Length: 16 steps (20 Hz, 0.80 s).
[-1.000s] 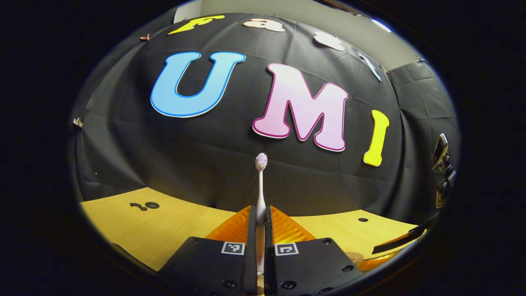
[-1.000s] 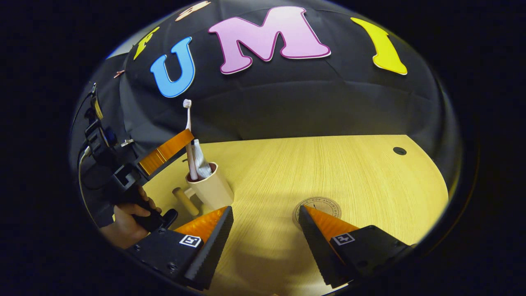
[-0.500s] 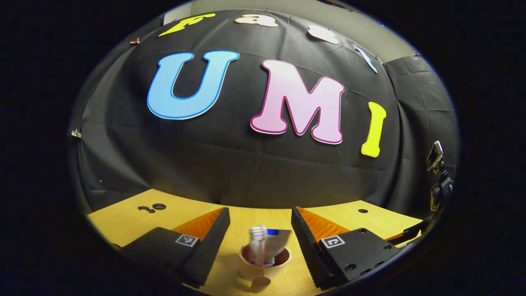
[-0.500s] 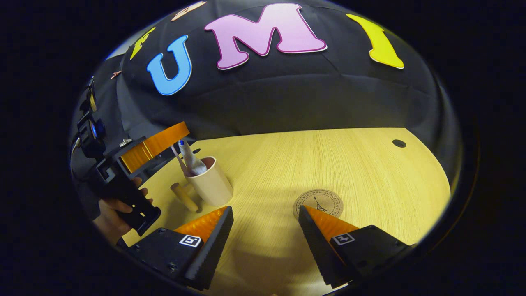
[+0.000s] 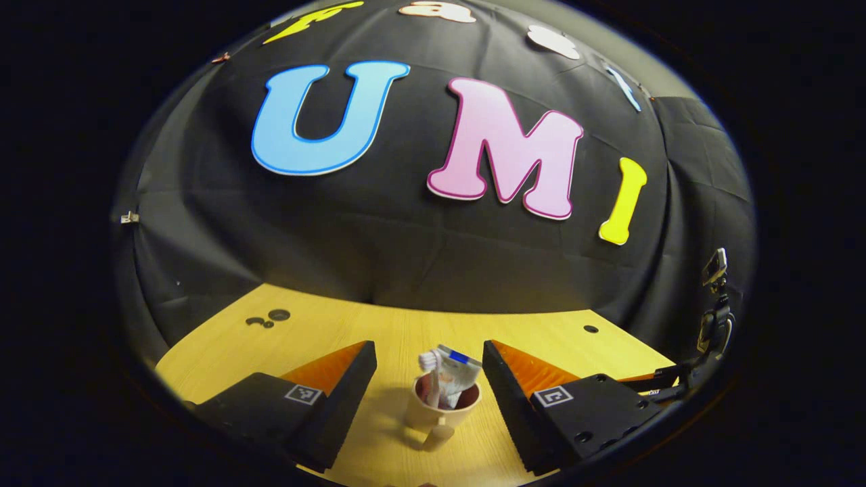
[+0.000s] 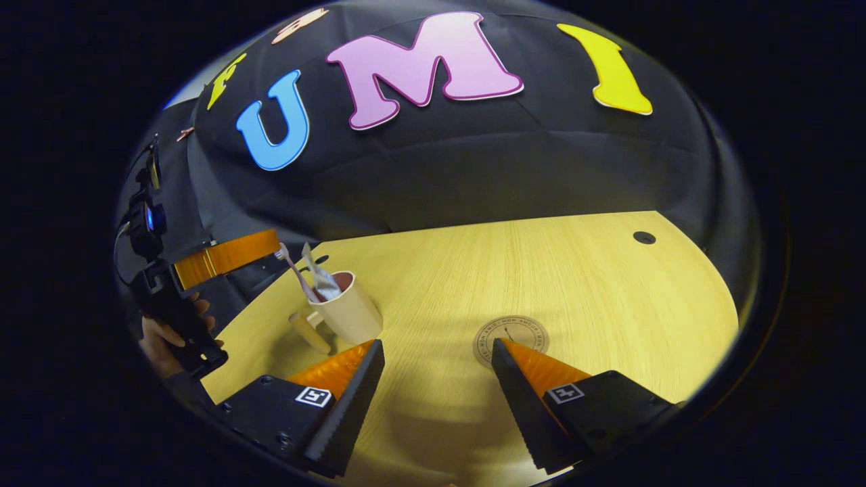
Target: Put the toothbrush and toothpaste on the desktop into the cup, then pick up the cup and place it on the coaster on the desktop.
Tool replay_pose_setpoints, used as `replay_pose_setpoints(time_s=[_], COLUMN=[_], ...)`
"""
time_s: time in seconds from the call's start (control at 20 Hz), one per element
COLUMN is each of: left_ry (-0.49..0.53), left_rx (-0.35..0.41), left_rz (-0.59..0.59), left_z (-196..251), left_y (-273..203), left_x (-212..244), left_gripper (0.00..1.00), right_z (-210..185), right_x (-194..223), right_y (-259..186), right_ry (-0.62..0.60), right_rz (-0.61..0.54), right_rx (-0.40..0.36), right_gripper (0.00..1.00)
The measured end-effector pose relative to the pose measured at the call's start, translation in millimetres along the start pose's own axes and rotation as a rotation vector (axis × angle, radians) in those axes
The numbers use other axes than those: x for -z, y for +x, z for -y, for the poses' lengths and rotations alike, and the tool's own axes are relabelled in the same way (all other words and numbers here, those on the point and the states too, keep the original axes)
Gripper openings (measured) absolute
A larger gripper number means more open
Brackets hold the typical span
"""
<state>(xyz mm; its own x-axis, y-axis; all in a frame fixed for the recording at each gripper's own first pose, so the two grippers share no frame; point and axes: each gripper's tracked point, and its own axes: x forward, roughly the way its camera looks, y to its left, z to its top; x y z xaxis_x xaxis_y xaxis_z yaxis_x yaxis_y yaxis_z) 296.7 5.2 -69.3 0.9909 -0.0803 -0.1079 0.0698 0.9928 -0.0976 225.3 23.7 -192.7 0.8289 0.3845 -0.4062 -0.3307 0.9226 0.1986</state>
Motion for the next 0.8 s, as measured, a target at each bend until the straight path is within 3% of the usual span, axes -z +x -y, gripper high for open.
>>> replay_pose_setpoints(time_s=[0.2, 0.45, 0.6, 0.8], left_ry=[0.026, 0.133, 0.138, 0.113], left_rx=[-0.034, -0.036, 0.004, 0.002], left_rz=[-0.147, -0.336, -0.443, -0.626], left_z=[-2.7, 0.2, 8.9, 8.6], left_y=[-12.2, -18.9, -18.8, -7.3], left_x=[11.1, 32.1, 50.1, 85.4], left_gripper=[0.97, 0.98, 0.98, 0.98], right_z=[0.2, 6.2, 12.5, 33.4], right_x=[-7.8, -18.4, -26.9, -26.6], right_y=[-20.1, -51.0, -72.8, -99.9], right_ry=[-0.066, -0.051, -0.061, -0.071], right_rz=[0.015, 0.035, 0.074, 0.097], right_rx=[-0.015, 0.004, 0.022, 0.081], right_gripper=[0.98, 0.98, 0.98, 0.98])
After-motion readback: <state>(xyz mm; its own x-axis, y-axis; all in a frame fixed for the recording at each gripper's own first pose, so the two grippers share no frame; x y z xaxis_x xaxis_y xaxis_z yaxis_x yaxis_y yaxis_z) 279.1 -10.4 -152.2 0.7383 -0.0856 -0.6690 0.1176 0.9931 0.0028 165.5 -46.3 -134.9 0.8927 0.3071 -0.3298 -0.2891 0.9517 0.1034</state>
